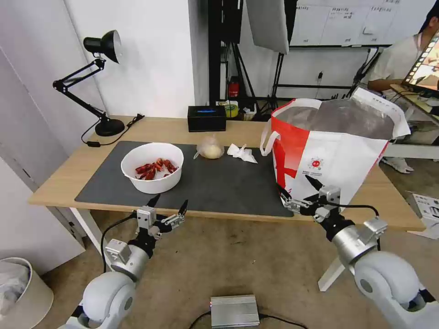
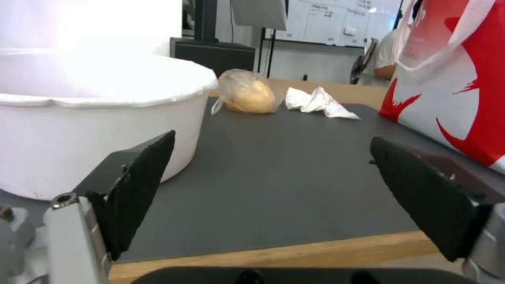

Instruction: Pick up the trash from the table and place it into the takeout bag.

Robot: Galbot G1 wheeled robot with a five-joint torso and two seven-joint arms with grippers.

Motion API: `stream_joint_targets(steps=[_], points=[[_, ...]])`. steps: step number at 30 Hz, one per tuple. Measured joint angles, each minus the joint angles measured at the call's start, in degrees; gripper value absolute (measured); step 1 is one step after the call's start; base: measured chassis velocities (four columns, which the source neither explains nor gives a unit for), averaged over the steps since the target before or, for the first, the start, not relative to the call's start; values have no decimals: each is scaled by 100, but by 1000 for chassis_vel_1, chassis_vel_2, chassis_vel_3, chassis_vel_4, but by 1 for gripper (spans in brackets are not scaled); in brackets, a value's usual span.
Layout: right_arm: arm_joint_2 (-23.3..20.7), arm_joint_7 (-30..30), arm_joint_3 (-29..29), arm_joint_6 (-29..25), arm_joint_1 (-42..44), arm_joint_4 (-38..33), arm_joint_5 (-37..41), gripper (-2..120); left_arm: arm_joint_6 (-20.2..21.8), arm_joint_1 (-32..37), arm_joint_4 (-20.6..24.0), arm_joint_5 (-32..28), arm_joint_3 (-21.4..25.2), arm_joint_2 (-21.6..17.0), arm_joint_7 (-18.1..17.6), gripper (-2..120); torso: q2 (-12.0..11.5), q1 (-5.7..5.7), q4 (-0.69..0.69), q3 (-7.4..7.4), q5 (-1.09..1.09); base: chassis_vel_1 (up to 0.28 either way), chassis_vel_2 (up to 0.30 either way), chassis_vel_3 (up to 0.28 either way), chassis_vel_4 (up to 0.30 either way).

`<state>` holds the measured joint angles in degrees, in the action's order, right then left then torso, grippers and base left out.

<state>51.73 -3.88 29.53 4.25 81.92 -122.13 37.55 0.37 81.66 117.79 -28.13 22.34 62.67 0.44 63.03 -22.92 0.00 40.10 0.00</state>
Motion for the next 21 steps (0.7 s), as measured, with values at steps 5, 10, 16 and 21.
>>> stream_joint_targets(steps=[5, 10, 16, 21], points=[[77, -9, -34, -104, 97, 24, -89, 100, -3, 27, -8, -13, 7, 27, -33, 100, 0, 0, 0, 0, 0, 0, 0, 0, 0], [139, 6, -70, -141, 196, -53, -174, 100, -10, 28, -5, -89, 19, 26, -74, 100, 0, 0, 0, 0, 0, 0, 0, 0, 0], [164, 43, -69, -143, 289, -211, -202, 100, -13, 44, 24, -98, 8, 35, -119, 100, 0, 0, 0, 0, 0, 0, 0, 0, 0], [187, 59, -67, -144, 364, -275, -220, 100, -13, 52, 39, -88, 23, 19, -139, 100, 0, 0, 0, 0, -1, 0, 0, 0, 0]])
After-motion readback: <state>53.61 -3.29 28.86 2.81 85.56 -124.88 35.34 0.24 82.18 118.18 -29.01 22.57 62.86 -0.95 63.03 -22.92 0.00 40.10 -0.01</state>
